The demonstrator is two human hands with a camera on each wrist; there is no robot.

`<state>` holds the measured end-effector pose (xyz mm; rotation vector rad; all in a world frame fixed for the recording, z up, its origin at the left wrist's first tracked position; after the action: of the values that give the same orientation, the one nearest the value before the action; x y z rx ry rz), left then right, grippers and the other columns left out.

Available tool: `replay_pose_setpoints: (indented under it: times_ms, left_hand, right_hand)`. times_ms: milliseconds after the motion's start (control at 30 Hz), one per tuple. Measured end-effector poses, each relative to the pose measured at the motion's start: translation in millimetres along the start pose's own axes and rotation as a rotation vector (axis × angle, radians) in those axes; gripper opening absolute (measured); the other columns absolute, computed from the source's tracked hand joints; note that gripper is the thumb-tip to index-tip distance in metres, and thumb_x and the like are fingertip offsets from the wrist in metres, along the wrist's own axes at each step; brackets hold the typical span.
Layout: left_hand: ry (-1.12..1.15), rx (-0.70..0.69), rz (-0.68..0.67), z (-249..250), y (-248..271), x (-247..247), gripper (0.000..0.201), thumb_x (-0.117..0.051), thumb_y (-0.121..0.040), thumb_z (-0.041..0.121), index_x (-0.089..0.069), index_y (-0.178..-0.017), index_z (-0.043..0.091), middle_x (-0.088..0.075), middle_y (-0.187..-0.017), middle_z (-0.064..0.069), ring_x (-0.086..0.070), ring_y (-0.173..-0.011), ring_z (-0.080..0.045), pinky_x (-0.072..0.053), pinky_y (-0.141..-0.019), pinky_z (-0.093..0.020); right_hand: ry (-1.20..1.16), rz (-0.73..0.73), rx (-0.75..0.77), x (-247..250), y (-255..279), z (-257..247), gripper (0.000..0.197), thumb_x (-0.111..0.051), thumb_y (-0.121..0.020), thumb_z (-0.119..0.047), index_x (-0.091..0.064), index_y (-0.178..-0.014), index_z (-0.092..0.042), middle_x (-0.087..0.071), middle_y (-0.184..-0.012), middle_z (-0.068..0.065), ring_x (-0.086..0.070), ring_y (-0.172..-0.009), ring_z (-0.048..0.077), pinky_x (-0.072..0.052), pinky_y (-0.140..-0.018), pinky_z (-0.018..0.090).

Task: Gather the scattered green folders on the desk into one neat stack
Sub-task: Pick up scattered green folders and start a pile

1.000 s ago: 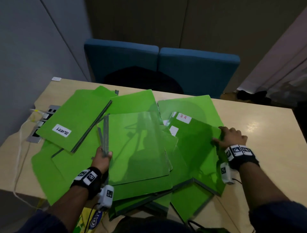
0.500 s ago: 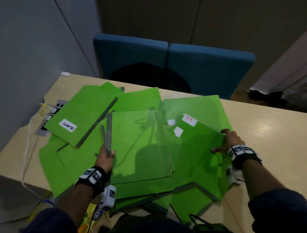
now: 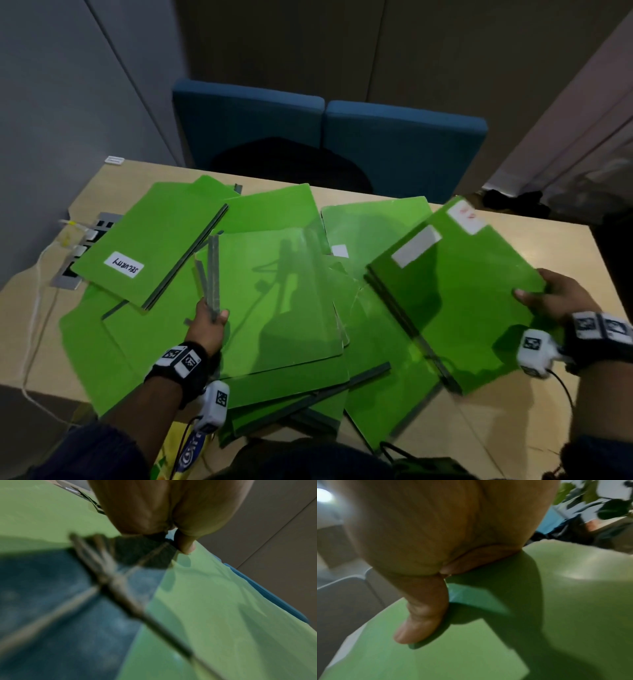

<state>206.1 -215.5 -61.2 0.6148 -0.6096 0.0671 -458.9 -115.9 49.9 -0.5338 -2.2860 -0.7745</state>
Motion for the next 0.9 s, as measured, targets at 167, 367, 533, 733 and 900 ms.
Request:
replay_pose_setpoints:
  times_ms: [167, 367, 533, 733, 900]
  left_hand:
    - [-0.013, -0.011, -0.010, -2, -3, -1, 0.044, -0.047, -0.099, 0.021, -0.031, -0.139, 0.013, -0.055, -0.119, -0.019, -0.053, -0.112, -0.039, -0.042, -0.095, -0.046]
    - [0.020, -0.011, -0.015, -1, -2, 0, 0.044, -0.048, -0.099, 0.023, -0.032, -0.140, 0.016, -0.056, -0.118, -0.016, -0.054, -0.109, -0.036, -0.044, -0.094, -0.046]
    - [0.072, -0.046, -0.027, 5, 0, 3, 0.042, -0.043, -0.101, 0.028, -0.035, -0.140, 0.014, -0.054, -0.116, -0.012, -0.051, -0.104, -0.030, -0.038, -0.087, -0.037]
    - [0.177, -0.050, -0.070, 8, 1, 0, 0.064, -0.046, -0.094, 0.050, -0.033, -0.142, 0.009, -0.053, -0.128, -0.015, -0.053, -0.111, -0.033, -0.041, -0.090, -0.037]
    - [0.105, -0.060, -0.085, -1, -2, 0, 0.087, -0.071, -0.079, 0.048, -0.026, -0.144, 0.011, -0.048, -0.142, -0.013, -0.049, -0.125, -0.031, -0.041, -0.104, -0.042]
  right_hand:
    - [-0.419, 0.061, -0.044, 18, 42, 27, 0.018, -0.074, -0.082, -0.029, -0.072, -0.099, -0.023, -0.077, -0.083, -0.001, -0.073, -0.082, 0.035, -0.055, -0.080, 0.058]
    - [-0.610, -0.076, -0.002, -65, 51, -24, 0.048, -0.073, -0.082, -0.020, -0.059, -0.124, -0.001, -0.072, -0.100, 0.017, -0.074, -0.069, 0.020, -0.061, -0.061, 0.037]
    - [-0.555, -0.173, -0.022, -201, 61, -80, 0.090, -0.091, -0.059, -0.029, -0.051, -0.136, -0.002, -0.071, -0.111, 0.010, -0.069, -0.090, 0.026, -0.058, -0.079, 0.041]
    - [-0.089, -0.288, 0.024, -304, 86, -124, 0.086, -0.075, -0.084, -0.020, -0.024, -0.154, -0.016, -0.041, -0.151, 0.008, -0.044, -0.135, 0.032, -0.041, -0.108, 0.042]
    - [0.383, -0.344, 0.238, -343, 101, -143, 0.080, -0.074, -0.081, -0.039, -0.036, -0.149, -0.021, -0.045, -0.135, 0.013, -0.043, -0.127, 0.032, -0.042, -0.107, 0.041]
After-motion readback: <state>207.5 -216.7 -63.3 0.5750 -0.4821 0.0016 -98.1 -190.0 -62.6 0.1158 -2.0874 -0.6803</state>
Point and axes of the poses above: each hand's wrist, its own y-axis away from the middle knuckle, its own x-axis out of the back of the hand, z = x × y, the point moved 10 cm from there along -y, towards the middle knuckle
